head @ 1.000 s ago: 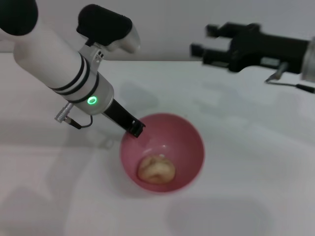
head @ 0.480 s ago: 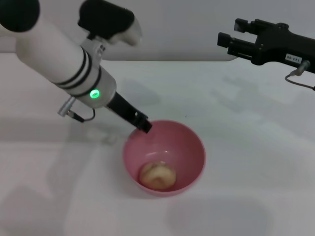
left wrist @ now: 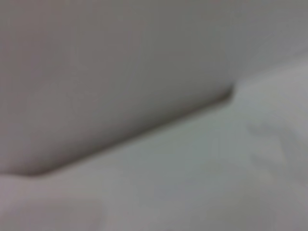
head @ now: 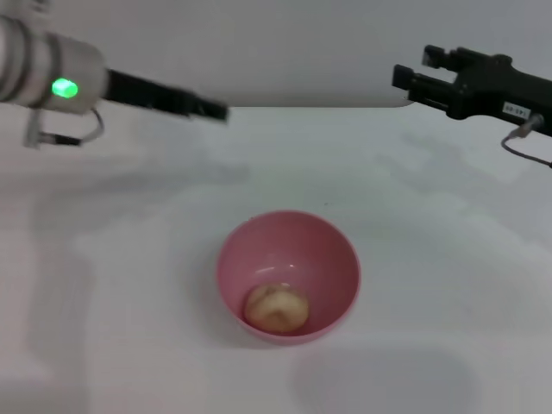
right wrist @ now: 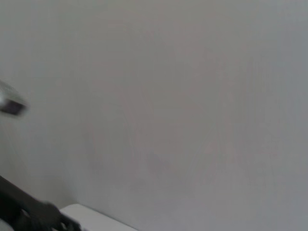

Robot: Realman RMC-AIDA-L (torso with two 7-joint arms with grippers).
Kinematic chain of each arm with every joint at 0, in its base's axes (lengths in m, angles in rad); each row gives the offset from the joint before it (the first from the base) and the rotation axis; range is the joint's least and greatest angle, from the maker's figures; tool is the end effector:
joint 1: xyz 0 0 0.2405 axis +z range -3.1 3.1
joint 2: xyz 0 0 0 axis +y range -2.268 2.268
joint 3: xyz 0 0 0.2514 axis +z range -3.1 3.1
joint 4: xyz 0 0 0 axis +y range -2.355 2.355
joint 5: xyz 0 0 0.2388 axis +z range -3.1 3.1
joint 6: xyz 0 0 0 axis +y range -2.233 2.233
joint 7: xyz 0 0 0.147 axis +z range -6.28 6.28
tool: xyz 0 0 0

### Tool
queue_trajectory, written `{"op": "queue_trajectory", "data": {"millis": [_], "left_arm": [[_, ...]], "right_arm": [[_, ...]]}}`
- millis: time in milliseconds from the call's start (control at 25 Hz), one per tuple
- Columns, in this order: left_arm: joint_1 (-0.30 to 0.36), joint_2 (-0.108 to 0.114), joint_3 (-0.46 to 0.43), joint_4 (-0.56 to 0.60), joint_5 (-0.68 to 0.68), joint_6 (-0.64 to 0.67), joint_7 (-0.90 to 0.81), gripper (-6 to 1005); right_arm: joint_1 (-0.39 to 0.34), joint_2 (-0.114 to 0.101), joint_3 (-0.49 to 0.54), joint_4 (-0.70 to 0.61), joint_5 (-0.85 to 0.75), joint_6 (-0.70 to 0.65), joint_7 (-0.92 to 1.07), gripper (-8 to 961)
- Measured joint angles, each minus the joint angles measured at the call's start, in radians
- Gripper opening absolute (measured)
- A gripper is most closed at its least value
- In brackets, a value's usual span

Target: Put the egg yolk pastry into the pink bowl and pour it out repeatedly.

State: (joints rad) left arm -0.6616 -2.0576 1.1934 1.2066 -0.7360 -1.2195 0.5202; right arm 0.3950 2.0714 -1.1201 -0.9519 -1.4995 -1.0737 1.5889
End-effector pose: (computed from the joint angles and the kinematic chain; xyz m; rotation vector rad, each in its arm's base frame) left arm -0.1593 0.4430 0.0300 -2.3621 -1.0883 -0.1029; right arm 0.2302 0.4074 0.0338 -2.3126 0.6554 0.8030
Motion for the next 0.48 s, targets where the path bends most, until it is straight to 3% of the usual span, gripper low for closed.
{"op": "queue_trajectory", "data": {"millis": [40,120,160,200,280,480], "left_arm": [[0.046,0.001,-0.094,-0.005,-0.13,0.029,0.073,704],[0.084,0.002,-0.175,-0.026,-0.269,0.041,0.154,774],[0.128,0.002,-0.285,-0.089,-0.477,0.044,0.276,809],[0.128,0.002,-0.285,-0.089,-0.477,0.044,0.276,809],[0.175,0.002,-0.392,-0.185,-0.721,0.036,0.429,808],[0.247,-0.003,-0.622,-0.424,-1.094,-0.061,0.82,804]], "right_arm": [[0.001,0.0,0.009,0.012,0.0,0.004,0.0,631],[0.002,0.001,0.039,0.042,0.016,0.006,0.0,631],[0.003,0.001,0.066,0.081,0.065,0.004,0.0,631],[0.003,0.001,0.066,0.081,0.065,0.004,0.0,631],[0.003,-0.001,0.104,0.142,0.17,-0.002,-0.001,631],[0.003,-0.004,0.228,0.359,0.493,-0.054,0.001,631]]}}
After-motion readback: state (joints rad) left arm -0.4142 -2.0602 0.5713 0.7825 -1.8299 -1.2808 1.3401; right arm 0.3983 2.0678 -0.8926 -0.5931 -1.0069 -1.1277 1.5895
